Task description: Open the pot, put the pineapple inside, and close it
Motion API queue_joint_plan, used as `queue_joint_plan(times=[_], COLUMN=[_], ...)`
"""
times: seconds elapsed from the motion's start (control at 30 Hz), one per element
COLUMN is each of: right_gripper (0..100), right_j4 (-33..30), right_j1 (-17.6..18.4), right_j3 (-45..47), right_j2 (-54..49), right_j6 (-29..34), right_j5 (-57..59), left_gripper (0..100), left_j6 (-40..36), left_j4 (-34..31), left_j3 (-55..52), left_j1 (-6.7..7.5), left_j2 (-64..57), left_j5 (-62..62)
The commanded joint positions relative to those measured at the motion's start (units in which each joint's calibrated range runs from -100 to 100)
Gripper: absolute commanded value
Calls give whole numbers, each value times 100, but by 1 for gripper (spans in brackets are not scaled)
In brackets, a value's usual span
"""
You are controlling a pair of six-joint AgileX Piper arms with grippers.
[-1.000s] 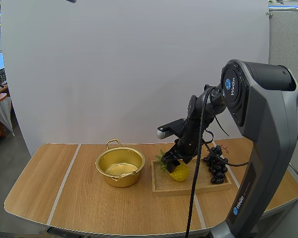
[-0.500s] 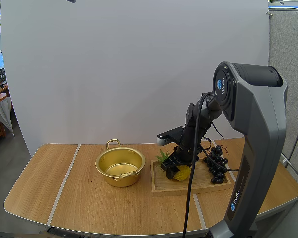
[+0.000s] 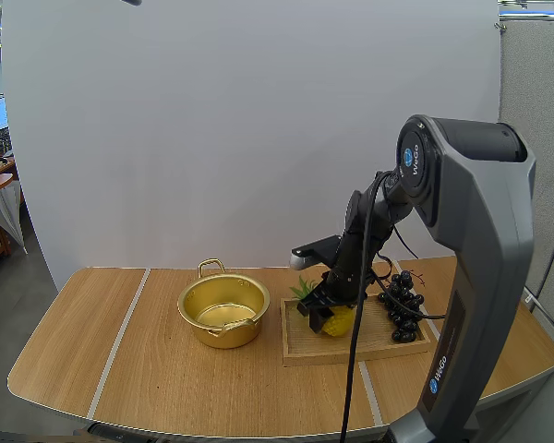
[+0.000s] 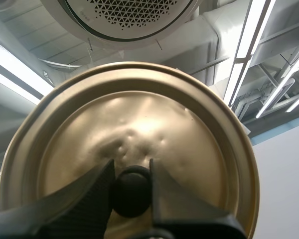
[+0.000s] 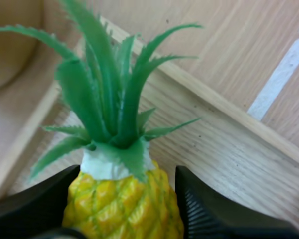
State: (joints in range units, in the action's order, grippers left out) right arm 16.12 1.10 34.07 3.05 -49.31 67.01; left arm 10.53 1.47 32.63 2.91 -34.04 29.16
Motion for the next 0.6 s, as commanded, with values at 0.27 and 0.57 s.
queue_joint_plan(times=[0.27, 0.57], right_gripper=[0, 0], right_j4=[274, 245], right_j1=[768, 1509], right_j3=[-34, -788], right_j2=[-1867, -1637], right_j6=[57, 710], right_j5=[-177, -179], left_gripper=[0, 0], left_j6=[-35, -35], left_j4=[-41, -41], left_j3=[42, 42], left_j1=[11, 11], left_j2=[-21, -21], left_j5=[-190, -190])
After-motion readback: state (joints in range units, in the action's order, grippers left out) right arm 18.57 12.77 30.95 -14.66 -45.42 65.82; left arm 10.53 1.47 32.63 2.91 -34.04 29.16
